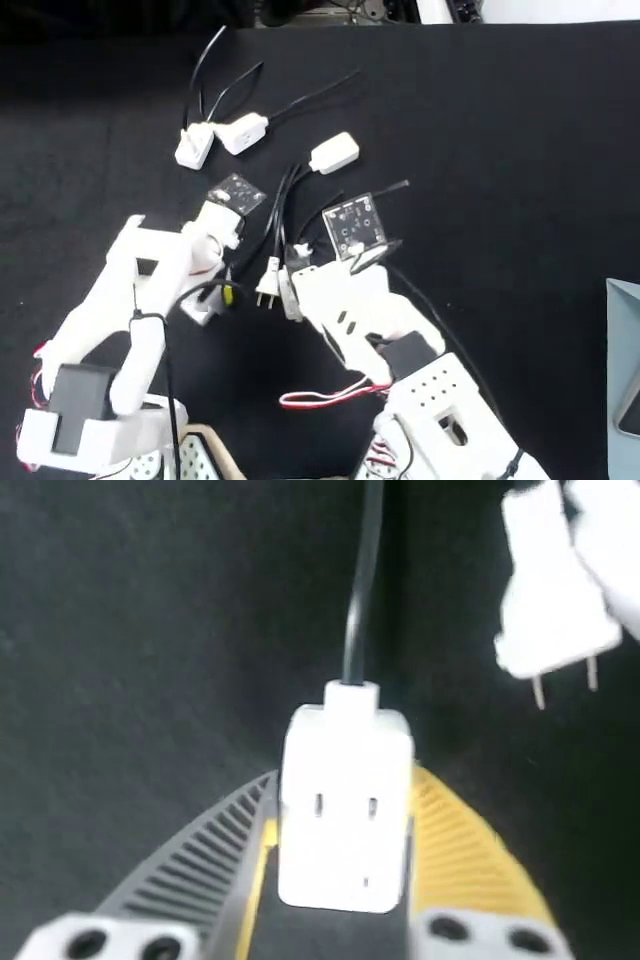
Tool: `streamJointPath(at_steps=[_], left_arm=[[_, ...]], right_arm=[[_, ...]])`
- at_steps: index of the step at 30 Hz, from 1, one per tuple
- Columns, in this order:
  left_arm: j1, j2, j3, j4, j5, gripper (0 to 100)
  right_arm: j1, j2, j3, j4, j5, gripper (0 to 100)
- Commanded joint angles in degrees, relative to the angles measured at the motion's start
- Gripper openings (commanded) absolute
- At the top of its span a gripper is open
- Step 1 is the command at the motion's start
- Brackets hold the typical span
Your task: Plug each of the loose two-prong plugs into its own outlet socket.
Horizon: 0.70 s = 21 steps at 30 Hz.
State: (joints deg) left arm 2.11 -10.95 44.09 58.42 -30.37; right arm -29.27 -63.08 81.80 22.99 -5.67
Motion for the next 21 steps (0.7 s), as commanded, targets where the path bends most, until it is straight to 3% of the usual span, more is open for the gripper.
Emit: streamJointPath(at_steps=[1, 6, 11, 17, 21], left_arm=[[0.0, -6.4, -7.0, 10.0, 6.2, 28], [-3.7, -15.4, -10.0, 15.4, 6.4, 28], [-14.2, -25.8, -7.5, 15.4, 6.6, 28], [-27.9, -37.3, 4.4, 14.0, 12.6, 26], [-33.2, -44.0, 14.2, 8.9, 16.7, 26]], right_arm=[[0.7, -0.8, -3.6, -0.3, -0.3, 1.1], [0.6, -0.8, -3.6, -0.3, -0.5, 1.1], [-3.3, -0.8, -3.9, -0.3, -0.1, 1.2], [-11.6, -0.7, -6.2, -0.2, -0.1, 1.2], [-18.1, 1.4, -8.4, 0.0, -0.1, 1.2]])
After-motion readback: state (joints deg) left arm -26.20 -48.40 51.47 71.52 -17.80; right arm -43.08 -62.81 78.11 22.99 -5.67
